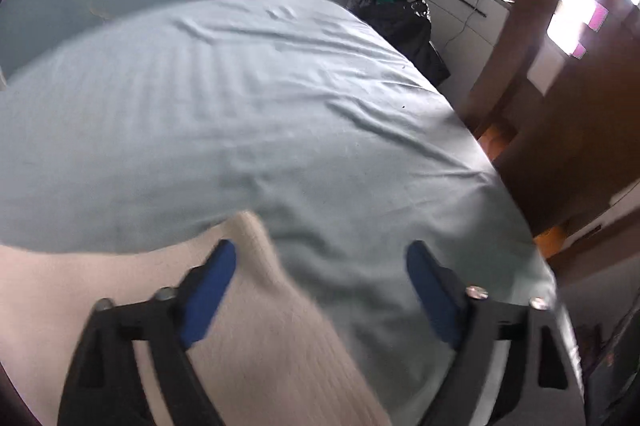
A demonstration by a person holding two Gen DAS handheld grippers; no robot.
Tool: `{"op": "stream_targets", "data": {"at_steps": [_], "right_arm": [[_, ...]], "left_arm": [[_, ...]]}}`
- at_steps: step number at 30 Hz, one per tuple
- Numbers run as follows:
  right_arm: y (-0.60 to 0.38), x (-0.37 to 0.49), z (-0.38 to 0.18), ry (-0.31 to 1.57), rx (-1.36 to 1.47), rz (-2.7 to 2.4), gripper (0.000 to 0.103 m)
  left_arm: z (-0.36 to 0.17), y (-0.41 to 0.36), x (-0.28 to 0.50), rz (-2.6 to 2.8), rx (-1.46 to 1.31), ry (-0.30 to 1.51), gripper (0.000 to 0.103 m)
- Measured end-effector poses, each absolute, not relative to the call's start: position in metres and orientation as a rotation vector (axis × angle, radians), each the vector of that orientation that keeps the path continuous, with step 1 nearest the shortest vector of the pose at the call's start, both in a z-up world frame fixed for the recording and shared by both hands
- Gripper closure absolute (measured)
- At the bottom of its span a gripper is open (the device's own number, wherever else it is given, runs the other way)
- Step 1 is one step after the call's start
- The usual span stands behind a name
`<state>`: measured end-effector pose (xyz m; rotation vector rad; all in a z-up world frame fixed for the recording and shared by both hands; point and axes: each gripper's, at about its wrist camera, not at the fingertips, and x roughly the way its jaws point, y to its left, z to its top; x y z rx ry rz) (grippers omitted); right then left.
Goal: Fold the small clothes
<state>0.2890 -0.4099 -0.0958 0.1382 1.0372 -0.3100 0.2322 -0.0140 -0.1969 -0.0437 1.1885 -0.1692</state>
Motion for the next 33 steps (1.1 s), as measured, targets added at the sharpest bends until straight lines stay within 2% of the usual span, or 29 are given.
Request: {"op": "stream_targets", "data": {"at_steps": [4, 6, 8, 11, 14, 18, 21, 22, 26, 30, 33], "right_arm": [[-0.402, 0.218, -0.042, 0.994, 0.294, -0.16, 0.016], [-0.388, 0.183, -0.026, 0.99, 0.298, -0.142, 0.009], [-0.377, 0.156, -0.023, 0.994, 0.307, -0.116, 0.007], [-0.35, 0.141, -0.052, 1.049, 0.303, 0.019, 0.007], [-0.325, 0.145, -0.104, 1.1, 0.285, 0.055, 0.007], [-0.314, 0.175, -0.163, 1.305, 0.333, 0.096, 0.007], [-0.306, 0.193, -0.199, 1.429, 0.267, 0.066, 0.005], [-0.301, 0.197, -0.205, 1.437, 0.224, 0.069, 0.001], [-0.285, 0.201, -0.209, 1.384, 0.132, 0.024, 0.001], [-0.286, 0.208, -0.211, 1.375, 0.149, 0.021, 0.001], [-0.281, 0.204, -0.209, 1.377, 0.14, 0.015, 0.001]], "left_arm": [[-0.182, -0.013, 0.233, -0.172, -0.004, 1.193, 0.0], [-0.173, -0.01, 0.23, -0.16, 0.013, 1.163, 0.0], [-0.167, -0.006, 0.229, -0.143, 0.02, 1.137, 0.0], [-0.167, 0.004, 0.229, -0.078, -0.034, 1.129, 0.0], [-0.175, 0.017, 0.229, -0.002, -0.113, 1.139, 0.0], [-0.171, 0.029, 0.23, 0.019, -0.15, 1.104, 0.0], [-0.169, 0.036, 0.241, 0.023, -0.162, 1.099, 0.0], [-0.17, 0.038, 0.243, 0.036, -0.168, 1.103, 0.0], [-0.168, 0.016, 0.253, -0.06, -0.165, 1.109, 0.0], [-0.159, -0.036, 0.282, -0.149, -0.01, 1.083, 0.0], [-0.183, -0.06, 0.316, -0.051, 0.14, 1.18, 0.0]]}}
